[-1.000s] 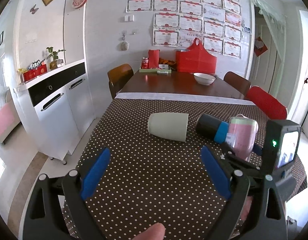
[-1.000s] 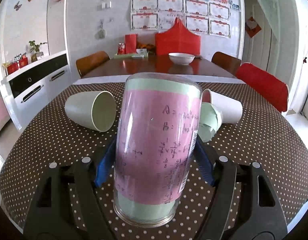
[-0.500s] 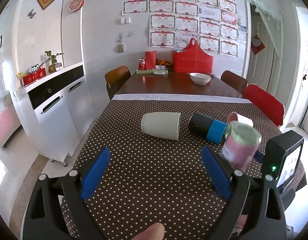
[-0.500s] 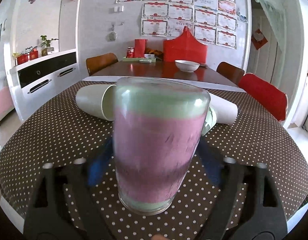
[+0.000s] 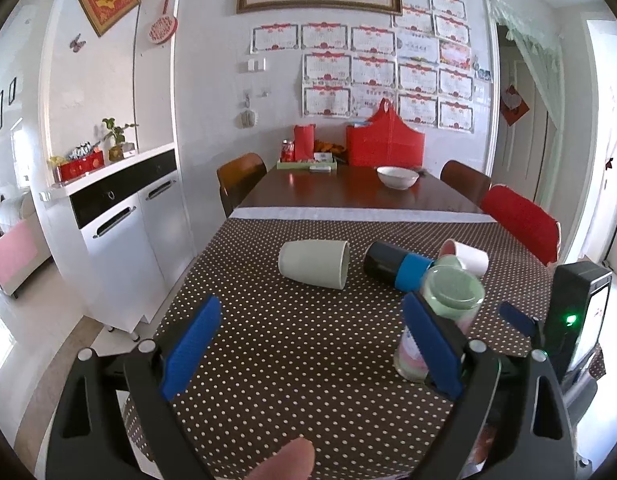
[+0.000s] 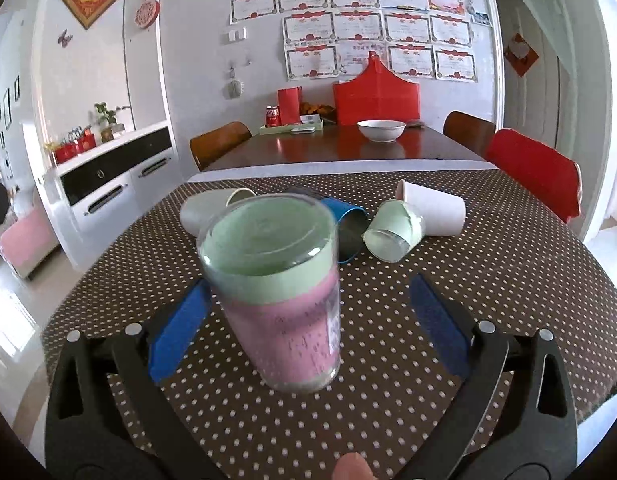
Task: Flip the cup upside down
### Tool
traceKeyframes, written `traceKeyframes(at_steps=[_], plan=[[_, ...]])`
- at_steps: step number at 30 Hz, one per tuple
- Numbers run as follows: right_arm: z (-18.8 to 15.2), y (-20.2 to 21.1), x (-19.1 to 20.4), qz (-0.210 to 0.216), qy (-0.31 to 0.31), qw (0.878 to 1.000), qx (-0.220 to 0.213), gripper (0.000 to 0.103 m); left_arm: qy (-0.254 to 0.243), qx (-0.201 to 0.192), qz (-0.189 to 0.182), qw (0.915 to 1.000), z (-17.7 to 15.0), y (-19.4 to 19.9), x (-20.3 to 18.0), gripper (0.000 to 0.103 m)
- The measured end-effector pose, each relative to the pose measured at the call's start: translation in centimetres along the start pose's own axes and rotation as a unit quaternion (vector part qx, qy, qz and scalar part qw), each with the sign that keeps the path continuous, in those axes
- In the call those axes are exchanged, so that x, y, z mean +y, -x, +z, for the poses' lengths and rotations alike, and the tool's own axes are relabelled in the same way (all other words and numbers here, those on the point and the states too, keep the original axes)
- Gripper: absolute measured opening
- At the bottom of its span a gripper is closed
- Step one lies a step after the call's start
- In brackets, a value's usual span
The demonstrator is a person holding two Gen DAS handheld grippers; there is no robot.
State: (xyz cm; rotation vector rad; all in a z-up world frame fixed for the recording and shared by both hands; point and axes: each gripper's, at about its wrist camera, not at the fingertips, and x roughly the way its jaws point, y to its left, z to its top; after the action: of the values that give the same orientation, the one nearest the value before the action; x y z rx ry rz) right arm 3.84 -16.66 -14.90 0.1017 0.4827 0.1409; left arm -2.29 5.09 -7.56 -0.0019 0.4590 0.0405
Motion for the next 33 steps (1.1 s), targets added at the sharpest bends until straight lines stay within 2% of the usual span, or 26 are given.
traceKeyframes(at_steps=[6,12,17,24,33], plan=[[0.8,4.6,-1.5,-0.005,-0.013,1.0,-0.019,0.097,0.001,-0.033,0.001,0.9995,-0.5,3.4,-1.6,0.091],[2.1,11.2,-2.2,-0.019,-0.013,0.998,-0.065,0.097,-0.002,-0.069,0.006,0.9976,-0.6,7.0,-3.2,0.091],[3.1,15.1,-2.3,-0.026,-0.015,0.996,-0.087,0.097,-0.001,-0.096,0.017,0.9952,-0.4,9.6,-3.6,0.091],[3.3,18.4,-1.6,-0.034,-0.005,0.994,-0.104,0.097,0.003,-0.114,0.016,0.9934,-0.4,12.2,-3.2,0.091],[3.0,20.4,-1.0,-0.047,-0.008,0.992,-0.117,0.097,0.007,-0.121,0.008,0.9926,-0.7,13.4,-3.2,0.091]])
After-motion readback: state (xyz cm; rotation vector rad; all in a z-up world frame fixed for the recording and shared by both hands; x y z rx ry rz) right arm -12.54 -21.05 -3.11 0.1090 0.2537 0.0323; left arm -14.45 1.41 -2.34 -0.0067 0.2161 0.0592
